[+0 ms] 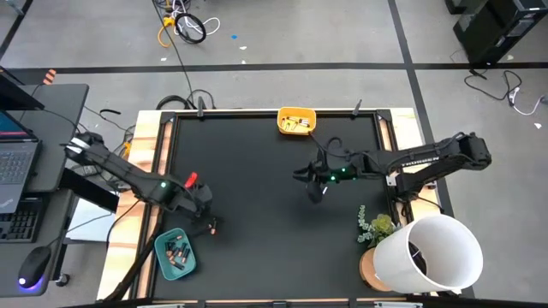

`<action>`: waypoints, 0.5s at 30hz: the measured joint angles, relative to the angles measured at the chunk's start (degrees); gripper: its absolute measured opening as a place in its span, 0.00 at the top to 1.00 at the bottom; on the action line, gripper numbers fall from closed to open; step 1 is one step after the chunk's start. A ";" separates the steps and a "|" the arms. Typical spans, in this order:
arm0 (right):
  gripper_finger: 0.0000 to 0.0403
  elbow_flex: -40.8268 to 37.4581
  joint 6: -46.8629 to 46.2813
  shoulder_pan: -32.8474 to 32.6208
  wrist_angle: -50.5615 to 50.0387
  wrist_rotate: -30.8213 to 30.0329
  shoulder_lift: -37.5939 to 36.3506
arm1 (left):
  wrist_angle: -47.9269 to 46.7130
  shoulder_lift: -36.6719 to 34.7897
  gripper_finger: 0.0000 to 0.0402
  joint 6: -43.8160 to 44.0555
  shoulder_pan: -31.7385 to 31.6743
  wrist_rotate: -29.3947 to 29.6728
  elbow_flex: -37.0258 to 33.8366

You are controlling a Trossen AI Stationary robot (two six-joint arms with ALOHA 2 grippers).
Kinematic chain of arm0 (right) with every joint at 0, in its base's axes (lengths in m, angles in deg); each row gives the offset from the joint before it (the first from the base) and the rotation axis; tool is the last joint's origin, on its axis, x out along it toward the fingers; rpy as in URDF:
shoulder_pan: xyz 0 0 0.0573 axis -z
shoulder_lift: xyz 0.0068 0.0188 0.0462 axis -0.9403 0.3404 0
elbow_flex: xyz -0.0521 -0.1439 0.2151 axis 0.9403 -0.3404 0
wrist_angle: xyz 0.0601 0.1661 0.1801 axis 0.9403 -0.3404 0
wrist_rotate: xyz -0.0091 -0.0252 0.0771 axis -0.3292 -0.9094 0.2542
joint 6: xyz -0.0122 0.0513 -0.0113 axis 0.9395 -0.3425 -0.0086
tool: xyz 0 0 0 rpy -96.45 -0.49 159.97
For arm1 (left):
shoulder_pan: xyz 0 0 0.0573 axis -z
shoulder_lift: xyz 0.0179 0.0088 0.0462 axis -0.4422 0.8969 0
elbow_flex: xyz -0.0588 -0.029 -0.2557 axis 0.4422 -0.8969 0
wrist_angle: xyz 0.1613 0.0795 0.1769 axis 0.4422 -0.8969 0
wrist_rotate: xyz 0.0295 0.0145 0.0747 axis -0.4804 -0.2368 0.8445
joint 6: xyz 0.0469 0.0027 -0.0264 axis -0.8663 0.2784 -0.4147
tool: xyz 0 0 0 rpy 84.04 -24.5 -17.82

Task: Sort batteries
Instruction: Put the black battery into the green bin

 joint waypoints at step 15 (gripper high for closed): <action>0.84 0.02 -0.55 -1.28 3.39 -1.36 -0.44 | 12.42 10.07 0.41 0.71 4.04 -1.80 -4.42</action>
